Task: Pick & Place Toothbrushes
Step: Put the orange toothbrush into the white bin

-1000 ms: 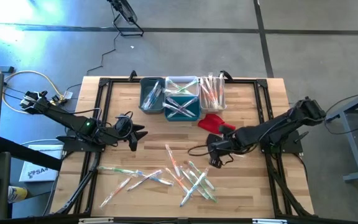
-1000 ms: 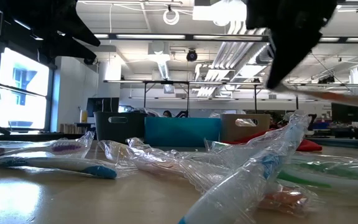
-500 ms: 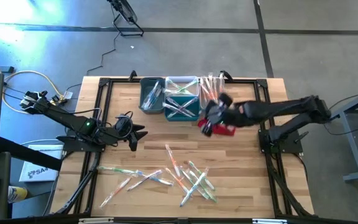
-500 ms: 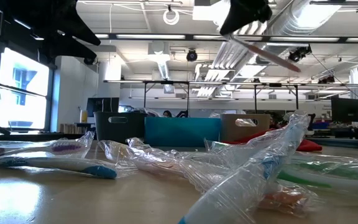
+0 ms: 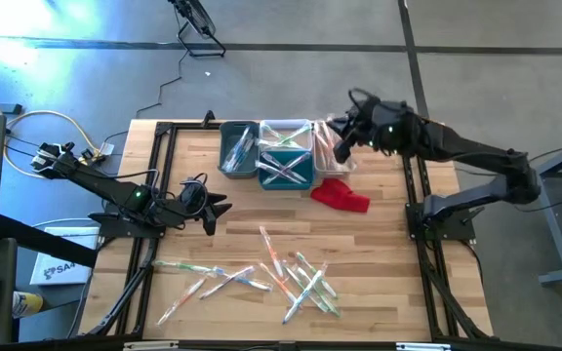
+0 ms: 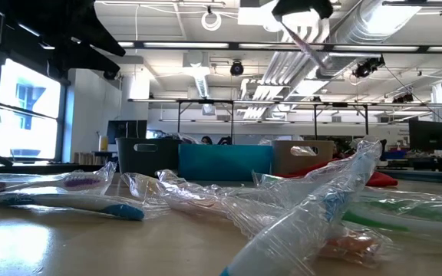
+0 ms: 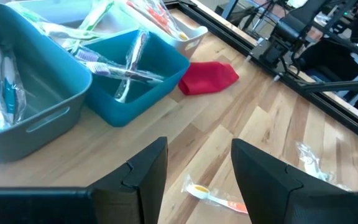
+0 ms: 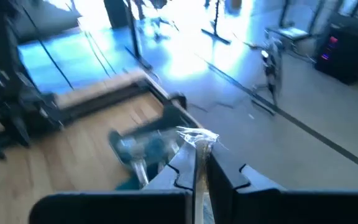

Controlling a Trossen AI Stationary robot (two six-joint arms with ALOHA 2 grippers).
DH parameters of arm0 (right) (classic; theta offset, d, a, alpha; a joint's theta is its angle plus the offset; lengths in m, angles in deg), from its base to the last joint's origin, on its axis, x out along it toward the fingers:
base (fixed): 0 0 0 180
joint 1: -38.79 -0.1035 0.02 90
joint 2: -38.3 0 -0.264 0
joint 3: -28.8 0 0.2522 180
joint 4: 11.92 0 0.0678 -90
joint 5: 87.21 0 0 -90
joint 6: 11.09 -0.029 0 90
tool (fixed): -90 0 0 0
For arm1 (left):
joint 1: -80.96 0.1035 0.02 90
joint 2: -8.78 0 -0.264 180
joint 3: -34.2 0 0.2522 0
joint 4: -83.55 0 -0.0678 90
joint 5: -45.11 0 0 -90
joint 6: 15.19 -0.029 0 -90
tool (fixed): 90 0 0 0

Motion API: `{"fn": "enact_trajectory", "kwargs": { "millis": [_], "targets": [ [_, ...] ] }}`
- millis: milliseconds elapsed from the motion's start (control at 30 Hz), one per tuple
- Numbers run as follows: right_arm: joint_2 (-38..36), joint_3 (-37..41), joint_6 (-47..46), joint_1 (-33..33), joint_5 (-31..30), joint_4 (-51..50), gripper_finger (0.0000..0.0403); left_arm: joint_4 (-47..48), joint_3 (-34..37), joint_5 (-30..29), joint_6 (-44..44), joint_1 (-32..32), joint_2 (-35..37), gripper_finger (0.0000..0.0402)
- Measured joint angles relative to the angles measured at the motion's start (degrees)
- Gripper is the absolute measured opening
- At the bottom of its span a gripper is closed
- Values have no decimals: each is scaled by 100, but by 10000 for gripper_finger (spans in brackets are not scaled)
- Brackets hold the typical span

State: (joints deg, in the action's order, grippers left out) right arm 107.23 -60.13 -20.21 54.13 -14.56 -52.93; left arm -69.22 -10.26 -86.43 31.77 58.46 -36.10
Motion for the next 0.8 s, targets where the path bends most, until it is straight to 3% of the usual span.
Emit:
{"fn": "enact_trajectory", "kwargs": {
  "millis": [167,267,600,800],
  "targets": [
    [215,468,-69,819,1407,1400,9,-2,0,-16,1,0,0,175],
    [352,825,-336,1240,1920,1997,9,-2,0,-15,7,0,0,175],
    [937,1875,-916,1961,2350,3747,8,0,0,-13,154,0,0,175],
    [1383,2050,-1062,2139,2348,4001,8,0,0,-11,155,0,1,175]
  ]
}}
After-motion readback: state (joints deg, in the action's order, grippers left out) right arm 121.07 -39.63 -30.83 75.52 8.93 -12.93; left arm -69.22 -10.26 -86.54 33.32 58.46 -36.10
